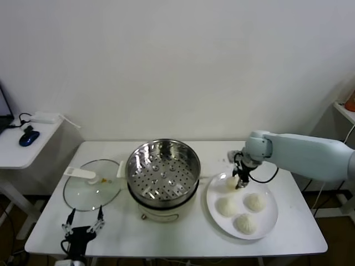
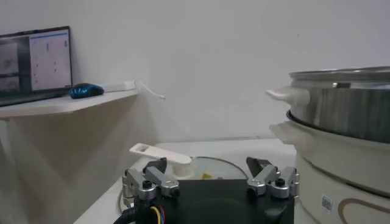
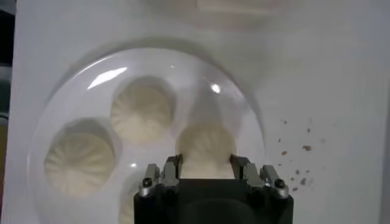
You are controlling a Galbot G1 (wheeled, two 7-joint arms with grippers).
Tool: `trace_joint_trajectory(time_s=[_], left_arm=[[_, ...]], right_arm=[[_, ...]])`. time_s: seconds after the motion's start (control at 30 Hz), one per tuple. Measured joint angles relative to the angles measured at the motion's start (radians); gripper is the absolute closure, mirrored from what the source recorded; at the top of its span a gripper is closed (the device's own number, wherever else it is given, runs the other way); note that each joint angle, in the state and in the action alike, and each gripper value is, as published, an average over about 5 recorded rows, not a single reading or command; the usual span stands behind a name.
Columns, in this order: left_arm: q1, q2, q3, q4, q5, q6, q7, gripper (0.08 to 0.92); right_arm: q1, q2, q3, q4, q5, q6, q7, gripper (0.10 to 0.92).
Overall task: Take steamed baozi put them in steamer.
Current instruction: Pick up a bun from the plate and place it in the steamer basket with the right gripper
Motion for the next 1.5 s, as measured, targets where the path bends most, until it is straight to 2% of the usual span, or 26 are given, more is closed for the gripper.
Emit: trace_joint_trajectory(time_s=[0.37,0.77,0.97,1.27,1.5], left_arm=[[0.005,0.003,0.007,-0.009,0.006,-0.001,0.0,0.177],[0.016,0.012,-0.002,-0.01,0.01,-0.012,-0.003,0.177],[0.015,0.012,-0.002,-0.002,0.012,-0.014,-0.005,0.177],[0.01,0.006,-0.001,0.006,0.018,-0.016,-0.005,0.177],[0.009,0.002,-0.001,0.009,0.02,-0.018,-0.005,0.177]], right_arm=[[0.203,0.076,-0.044,-0.015,0.101,0.182,-0.062,0.457],[0.244,0.29,-0.029,-0.159,0.137,0.445,-0.115,0.457],[0.23,0.398,-0.031,-0.252,0.067,0.625,-0.095,0.457],[0.186,0.526,-0.026,-0.365,-0.125,0.911,0.002,0.449],[0.146,0.595,-0.025,-0.443,-0.241,1.063,0.056,0.448]])
